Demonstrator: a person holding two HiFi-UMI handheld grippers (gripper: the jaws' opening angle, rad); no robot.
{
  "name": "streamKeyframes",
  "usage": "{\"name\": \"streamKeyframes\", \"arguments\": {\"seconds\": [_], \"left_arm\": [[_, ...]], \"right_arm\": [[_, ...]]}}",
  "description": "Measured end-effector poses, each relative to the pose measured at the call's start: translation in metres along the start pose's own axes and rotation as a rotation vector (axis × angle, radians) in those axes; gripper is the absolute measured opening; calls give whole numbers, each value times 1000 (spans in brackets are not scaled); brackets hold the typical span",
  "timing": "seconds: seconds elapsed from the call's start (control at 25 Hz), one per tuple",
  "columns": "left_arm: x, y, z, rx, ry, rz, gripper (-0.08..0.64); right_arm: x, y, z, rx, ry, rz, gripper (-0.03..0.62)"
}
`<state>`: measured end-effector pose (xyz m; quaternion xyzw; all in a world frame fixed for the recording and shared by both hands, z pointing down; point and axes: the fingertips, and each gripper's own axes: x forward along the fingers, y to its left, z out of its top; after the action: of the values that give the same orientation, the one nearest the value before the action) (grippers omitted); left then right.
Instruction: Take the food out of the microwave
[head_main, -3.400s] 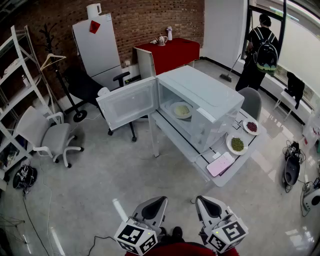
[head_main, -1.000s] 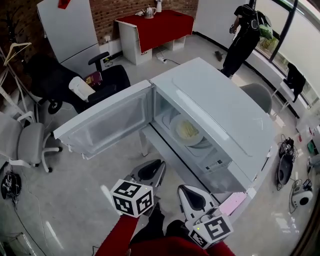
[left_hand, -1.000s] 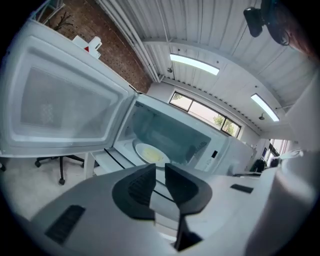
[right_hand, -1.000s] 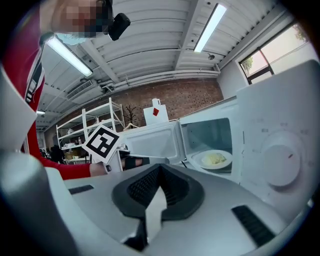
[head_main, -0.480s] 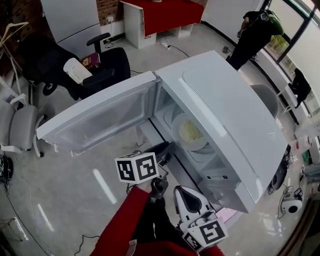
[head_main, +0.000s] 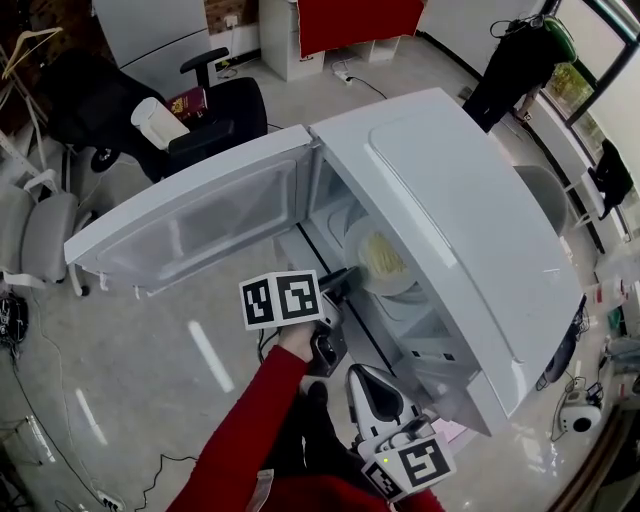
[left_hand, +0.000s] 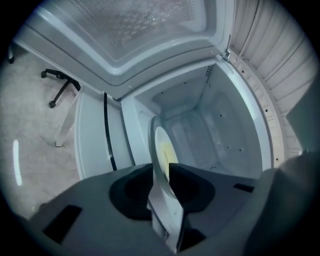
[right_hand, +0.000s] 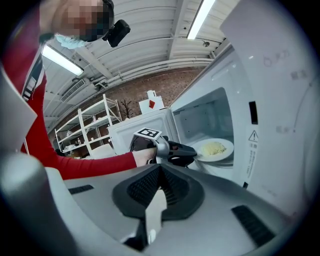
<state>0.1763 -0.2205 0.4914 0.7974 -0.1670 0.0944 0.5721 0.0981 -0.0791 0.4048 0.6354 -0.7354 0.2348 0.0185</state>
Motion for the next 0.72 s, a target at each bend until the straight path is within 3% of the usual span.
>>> {"name": "streamKeyframes", "arguments": {"seconds": [0.28,0.52,0.72], "left_arm": [[2,-1,1,-78,-9,0,57],[-2,-1,1,-212,-32,-49,26],[-8,-5,-3,-258,-43,-79,18]], "right_arm": [[-3,-5,4,6,-9,4,9],[-3,-6,8,1,-11,11,9],[-2,-5,10,-4,-9,21,9]]}}
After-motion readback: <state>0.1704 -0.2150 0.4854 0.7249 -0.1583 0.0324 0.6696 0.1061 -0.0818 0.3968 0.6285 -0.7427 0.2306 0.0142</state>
